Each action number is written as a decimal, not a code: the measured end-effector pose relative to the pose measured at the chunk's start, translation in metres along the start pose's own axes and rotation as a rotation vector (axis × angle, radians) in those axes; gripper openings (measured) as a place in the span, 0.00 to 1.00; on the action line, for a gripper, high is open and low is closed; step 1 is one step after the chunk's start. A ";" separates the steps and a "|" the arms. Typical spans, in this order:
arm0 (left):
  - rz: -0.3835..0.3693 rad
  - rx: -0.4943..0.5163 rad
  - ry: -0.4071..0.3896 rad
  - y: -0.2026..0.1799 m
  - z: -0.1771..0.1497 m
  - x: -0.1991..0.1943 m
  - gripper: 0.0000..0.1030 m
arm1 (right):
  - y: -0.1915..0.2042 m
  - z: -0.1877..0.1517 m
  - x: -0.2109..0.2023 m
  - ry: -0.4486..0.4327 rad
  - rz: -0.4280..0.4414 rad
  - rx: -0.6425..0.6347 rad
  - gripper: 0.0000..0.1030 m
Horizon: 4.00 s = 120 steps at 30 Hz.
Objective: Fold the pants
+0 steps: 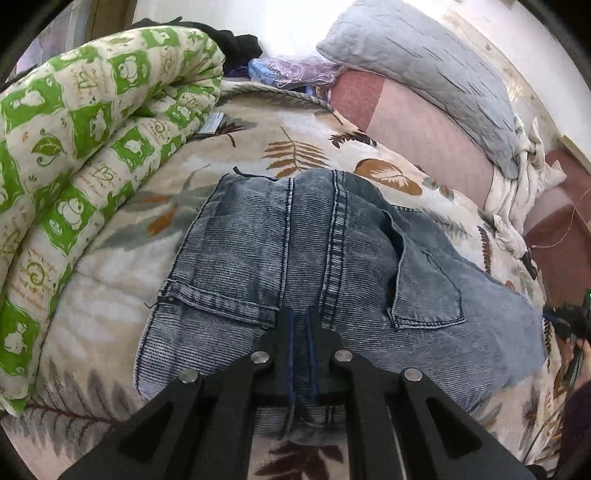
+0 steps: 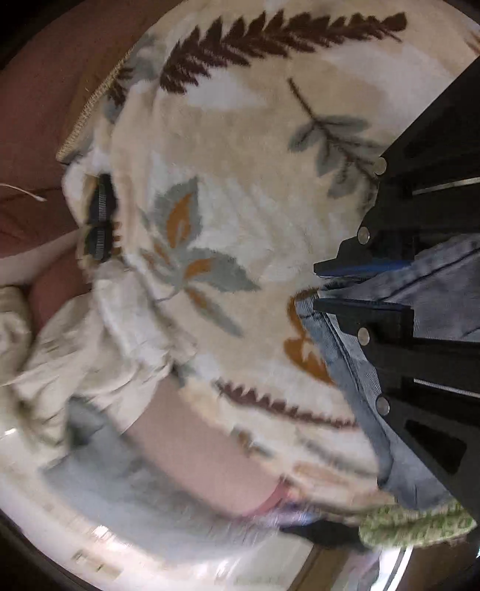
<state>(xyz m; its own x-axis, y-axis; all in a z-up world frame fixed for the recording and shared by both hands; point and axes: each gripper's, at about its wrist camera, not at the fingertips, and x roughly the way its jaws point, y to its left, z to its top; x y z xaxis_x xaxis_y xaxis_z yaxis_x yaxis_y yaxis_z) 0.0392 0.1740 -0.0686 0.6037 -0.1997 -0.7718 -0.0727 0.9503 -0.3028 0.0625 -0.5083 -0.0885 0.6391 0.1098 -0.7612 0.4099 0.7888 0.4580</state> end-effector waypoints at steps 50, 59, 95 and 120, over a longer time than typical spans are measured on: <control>-0.116 0.381 0.111 -0.144 -0.057 0.024 0.14 | 0.138 -0.174 0.004 0.264 0.051 -0.479 0.16; -0.143 0.262 0.127 -0.127 -0.052 0.025 0.14 | 0.175 -0.163 -0.010 0.239 0.158 -0.525 0.19; -0.188 0.235 0.113 -0.117 -0.041 0.028 0.15 | 0.436 -0.154 0.149 0.297 0.146 -0.970 0.02; -0.070 0.285 0.084 -0.117 -0.046 0.028 0.15 | 0.240 -0.170 0.041 0.284 0.056 -0.616 0.01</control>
<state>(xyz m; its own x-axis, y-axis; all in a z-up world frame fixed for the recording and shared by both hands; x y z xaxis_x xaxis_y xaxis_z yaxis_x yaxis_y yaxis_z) 0.0275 0.0461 -0.0804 0.5304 -0.2749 -0.8020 0.2000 0.9598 -0.1967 0.0765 -0.2115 -0.0875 0.4187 0.2486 -0.8734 -0.1183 0.9685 0.2189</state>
